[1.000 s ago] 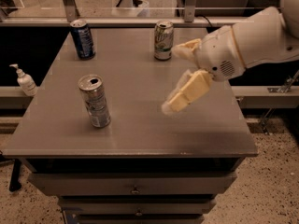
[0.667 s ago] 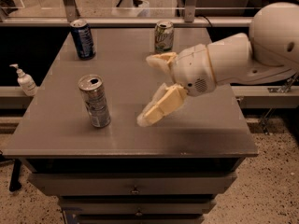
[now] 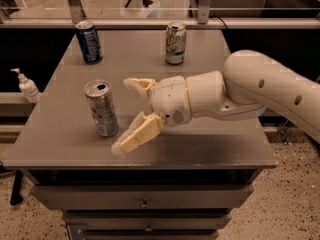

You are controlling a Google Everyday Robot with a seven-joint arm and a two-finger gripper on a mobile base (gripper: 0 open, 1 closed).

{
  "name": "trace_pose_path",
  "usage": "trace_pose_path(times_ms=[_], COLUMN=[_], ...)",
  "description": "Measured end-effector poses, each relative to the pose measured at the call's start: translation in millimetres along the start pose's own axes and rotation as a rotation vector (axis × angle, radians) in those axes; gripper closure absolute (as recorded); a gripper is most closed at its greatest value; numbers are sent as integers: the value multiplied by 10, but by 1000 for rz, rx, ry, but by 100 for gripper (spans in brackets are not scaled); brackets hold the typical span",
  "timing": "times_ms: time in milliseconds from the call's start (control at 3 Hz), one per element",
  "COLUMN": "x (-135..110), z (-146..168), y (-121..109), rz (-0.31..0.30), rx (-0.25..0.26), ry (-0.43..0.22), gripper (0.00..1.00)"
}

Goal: Move redbull can near 7up can

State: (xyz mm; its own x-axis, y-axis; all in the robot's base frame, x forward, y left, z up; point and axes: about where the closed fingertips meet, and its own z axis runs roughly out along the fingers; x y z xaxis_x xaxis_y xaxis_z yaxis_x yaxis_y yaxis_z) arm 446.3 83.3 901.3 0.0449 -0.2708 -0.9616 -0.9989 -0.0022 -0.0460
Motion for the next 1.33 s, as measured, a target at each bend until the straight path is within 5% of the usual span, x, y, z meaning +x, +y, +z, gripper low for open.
trace_pose_path(times_ms=[333,1333], x=[-4,123], z=[259,293], y=[5,-182], rz=[4,41], rx=[-11,87], ry=[-53,-82], gripper=[0,67])
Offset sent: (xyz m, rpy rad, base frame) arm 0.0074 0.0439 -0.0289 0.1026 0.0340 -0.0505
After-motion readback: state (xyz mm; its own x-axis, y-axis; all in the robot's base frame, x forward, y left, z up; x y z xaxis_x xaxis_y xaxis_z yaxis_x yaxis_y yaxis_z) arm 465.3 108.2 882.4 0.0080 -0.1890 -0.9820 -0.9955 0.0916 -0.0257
